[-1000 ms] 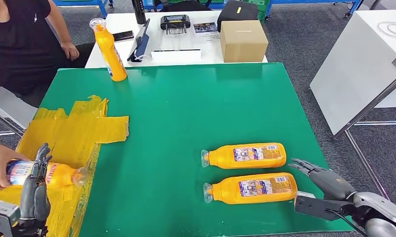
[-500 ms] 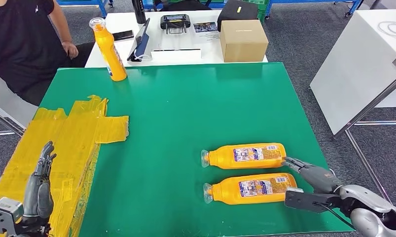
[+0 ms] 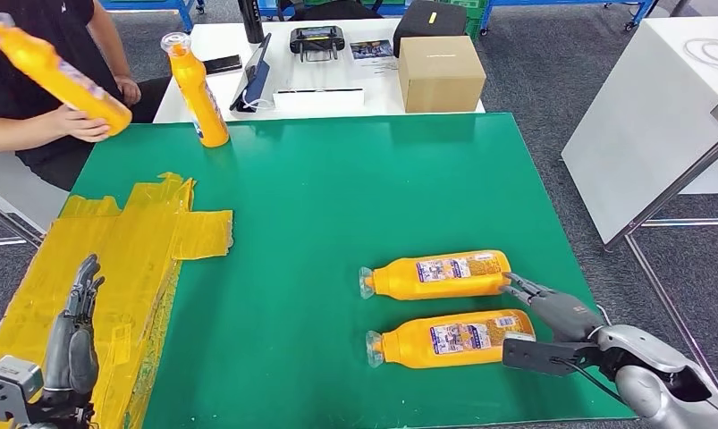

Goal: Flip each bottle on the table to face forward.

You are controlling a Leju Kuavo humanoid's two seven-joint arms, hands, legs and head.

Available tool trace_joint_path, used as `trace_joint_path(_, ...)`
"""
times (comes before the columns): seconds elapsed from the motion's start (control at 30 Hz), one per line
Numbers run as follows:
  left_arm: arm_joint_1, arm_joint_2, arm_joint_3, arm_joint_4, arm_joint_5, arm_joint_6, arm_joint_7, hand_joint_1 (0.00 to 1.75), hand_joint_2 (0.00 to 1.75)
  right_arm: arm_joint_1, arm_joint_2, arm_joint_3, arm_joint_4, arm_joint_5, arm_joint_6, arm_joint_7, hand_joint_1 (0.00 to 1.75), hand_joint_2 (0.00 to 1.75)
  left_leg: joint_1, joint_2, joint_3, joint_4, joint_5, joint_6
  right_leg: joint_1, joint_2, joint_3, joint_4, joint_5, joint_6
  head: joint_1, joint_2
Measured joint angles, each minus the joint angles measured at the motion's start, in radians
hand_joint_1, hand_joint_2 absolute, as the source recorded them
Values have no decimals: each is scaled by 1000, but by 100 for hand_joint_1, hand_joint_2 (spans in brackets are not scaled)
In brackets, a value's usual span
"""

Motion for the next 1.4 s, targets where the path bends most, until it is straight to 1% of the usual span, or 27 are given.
trace_joint_path(0.23,-10,4,-2,16,16,0,5,0,0,-25,24,83,24,4,-7,-6,0,175,0,0,0,0,0,0,0,0,0,0,0,0,0,0)
trace_joint_path(0.43,-13,8,-2,26,22,-1,6,0,0,-38,34,126,35,12,-16,-6,0,175,0,0,-1,0,0,0,0,0,0,0,0,0,0,0)
trace_joint_path(0.73,-27,8,-5,42,36,-1,19,0,0,-100,75,228,85,54,-49,-3,0,175,0,0,1,0,0,0,0,0,1,0,0,0,0,0)
trace_joint_path(1.0,-27,8,-6,44,49,2,23,0,0,-105,83,276,89,76,-80,12,0,175,0,0,1,0,0,0,0,0,1,0,0,0,0,0)
trace_joint_path(1.03,-27,8,-6,45,49,1,25,0,0,-107,89,280,93,89,-88,17,2,175,0,1,1,0,0,0,0,1,1,0,0,0,0,0)
trace_joint_path(1.07,-27,8,-6,46,50,0,27,0,0,-110,99,285,102,106,-99,22,37,175,1,2,2,0,0,0,1,1,1,0,0,0,0,0)
trace_joint_path(1.17,-30,8,-8,49,51,-1,35,0,0,-130,147,303,150,161,-126,31,165,175,2,9,5,0,-1,-1,2,8,2,0,1,-1,0,0)
trace_joint_path(1.2,-32,8,-9,50,51,-1,38,0,0,-139,163,311,169,172,-128,31,175,175,3,12,7,-1,-1,-1,3,10,3,0,1,-2,0,0)
trace_joint_path(1.3,-44,8,-17,57,53,4,46,0,0,-163,205,336,226,180,-133,27,175,175,6,15,13,-1,-3,-3,5,14,1,-1,2,-4,1,0)
trace_joint_path(1.4,-51,8,-27,61,60,13,50,0,0,-182,225,350,261,173,-137,22,175,175,7,17,19,-2,-7,-4,6,17,3,-2,2,-5,1,0)
